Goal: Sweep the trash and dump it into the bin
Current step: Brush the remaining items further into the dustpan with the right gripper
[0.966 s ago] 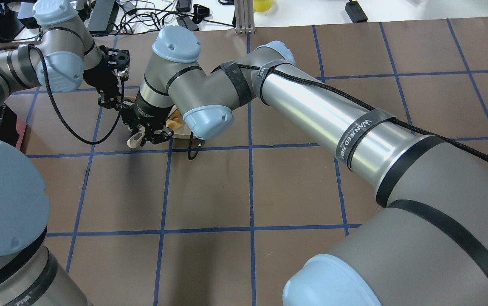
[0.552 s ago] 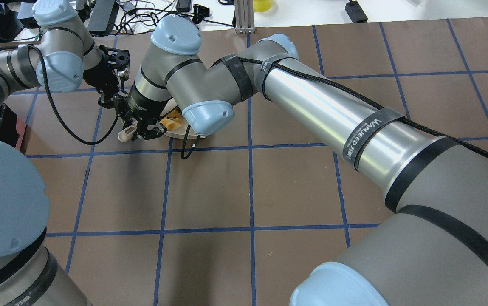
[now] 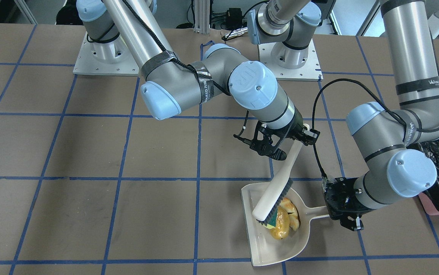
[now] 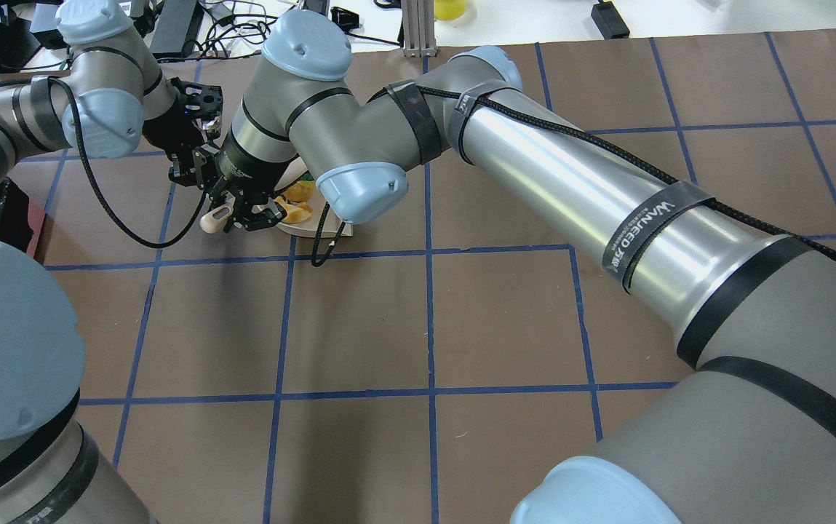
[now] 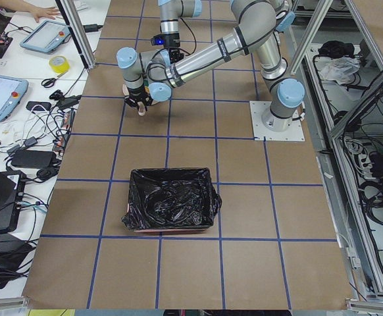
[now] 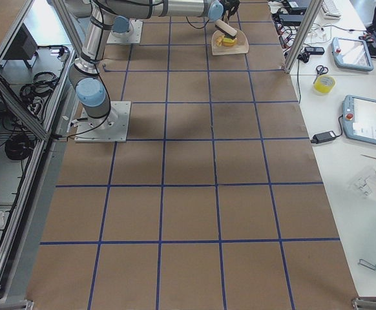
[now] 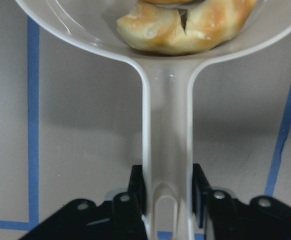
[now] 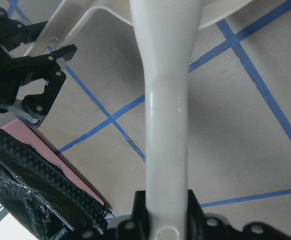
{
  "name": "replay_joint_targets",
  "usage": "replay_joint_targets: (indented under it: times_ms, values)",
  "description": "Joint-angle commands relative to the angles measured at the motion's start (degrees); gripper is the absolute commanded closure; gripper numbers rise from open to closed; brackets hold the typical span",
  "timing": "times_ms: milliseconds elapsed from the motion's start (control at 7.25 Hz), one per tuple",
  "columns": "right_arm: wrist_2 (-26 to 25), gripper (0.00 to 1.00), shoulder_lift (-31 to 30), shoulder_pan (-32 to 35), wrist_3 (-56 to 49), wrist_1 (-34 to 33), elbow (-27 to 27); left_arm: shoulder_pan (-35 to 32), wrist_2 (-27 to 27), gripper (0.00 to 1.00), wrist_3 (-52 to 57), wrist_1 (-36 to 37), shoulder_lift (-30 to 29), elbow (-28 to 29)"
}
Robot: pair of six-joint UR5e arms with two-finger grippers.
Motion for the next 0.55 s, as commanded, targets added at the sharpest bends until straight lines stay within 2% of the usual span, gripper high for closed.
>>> replay_joint_targets:
  times_ms: [0, 414]
  values:
    - [-0.44, 1.00, 0.35, -0.02, -3.77, -0.19, 0.09, 0.00, -0.07, 1.00, 0.00, 0.09, 0.08, -0.42]
    - [-1.05, 1.00, 3.07, -0.11, -7.57, -1.76, 0.00, 0.00, -0.07, 1.00, 0.00, 0.09, 0.08, -0.43]
